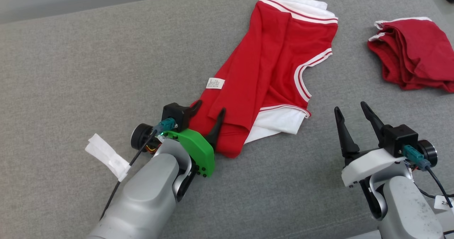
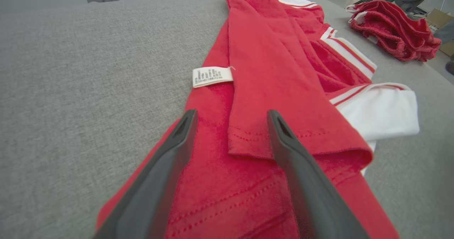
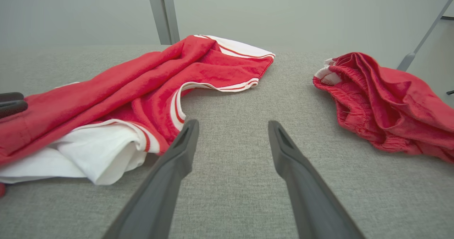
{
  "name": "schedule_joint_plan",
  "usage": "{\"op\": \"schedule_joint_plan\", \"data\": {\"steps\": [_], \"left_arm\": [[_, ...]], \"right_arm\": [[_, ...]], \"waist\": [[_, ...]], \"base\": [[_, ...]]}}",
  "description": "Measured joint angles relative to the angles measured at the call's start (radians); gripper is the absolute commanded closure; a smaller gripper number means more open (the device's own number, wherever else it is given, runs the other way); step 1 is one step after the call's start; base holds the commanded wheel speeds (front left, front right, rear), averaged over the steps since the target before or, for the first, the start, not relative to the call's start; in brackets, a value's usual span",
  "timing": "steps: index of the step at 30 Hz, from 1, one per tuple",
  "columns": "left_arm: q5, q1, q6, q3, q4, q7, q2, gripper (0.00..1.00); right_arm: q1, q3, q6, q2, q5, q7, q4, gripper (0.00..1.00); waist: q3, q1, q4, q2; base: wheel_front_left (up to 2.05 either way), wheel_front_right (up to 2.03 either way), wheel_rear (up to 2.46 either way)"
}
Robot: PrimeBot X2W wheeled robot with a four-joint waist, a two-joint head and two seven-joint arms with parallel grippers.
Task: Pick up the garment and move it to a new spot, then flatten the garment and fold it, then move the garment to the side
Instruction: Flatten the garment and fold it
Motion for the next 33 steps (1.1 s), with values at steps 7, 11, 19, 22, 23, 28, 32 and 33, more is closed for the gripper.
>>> {"op": "schedule_joint_plan", "data": {"steps": [7,11,19,22,23,28,32,33], "left_arm": [[-0.011,0.001,0.000,-0.055,0.026,0.000,0.000,0.00],[-0.030,0.000,0.000,-0.086,0.015,-0.001,0.000,0.46],[-0.034,-0.005,0.000,-0.100,-0.006,-0.001,0.001,1.00],[-0.022,-0.008,-0.001,-0.068,-0.037,0.000,0.001,1.00],[-0.014,-0.014,-0.001,-0.049,-0.055,0.000,0.002,1.00],[0.048,-0.004,-0.002,0.055,-0.147,0.000,0.004,1.00],[0.091,0.027,-0.002,0.146,-0.212,0.000,0.012,1.00],[0.098,0.031,-0.002,0.170,-0.225,0.000,0.015,1.00]], "right_arm": [[-0.012,0.011,0.000,0.008,0.000,0.000,0.002,0.00],[-0.016,0.007,0.000,0.008,0.000,0.000,0.002,0.00],[-0.015,-0.002,0.000,0.008,0.000,0.000,0.010,0.00],[-0.015,-0.005,0.000,0.009,0.000,0.000,0.011,0.00],[-0.015,-0.008,0.000,0.009,0.000,0.000,0.010,0.00],[-0.008,-0.023,0.000,0.011,-0.001,0.000,0.003,0.00],[0.002,-0.030,0.000,0.012,-0.002,0.000,0.000,0.00],[0.002,-0.031,0.000,0.013,-0.002,0.000,-0.001,0.00]], "waist": [[0.010,0.0000,-0.010,0.0000],[0.012,0.0000,-0.012,0.0000],[0.008,0.0000,-0.002,0.0000],[0.006,0.0000,0.001,0.0000],[0.005,0.0000,0.003,0.0000],[-0.005,0.0000,0.016,0.0000],[-0.015,0.0000,0.033,0.0000],[-0.018,0.0000,0.039,0.0000]], "base": [[0.00,0.00,0.00],[0.00,0.00,0.00],[0.00,0.00,0.00],[0.00,0.00,0.00],[0.00,0.00,0.00],[0.00,0.00,0.00],[0.00,0.00,0.00],[0.00,0.00,0.00]]}}
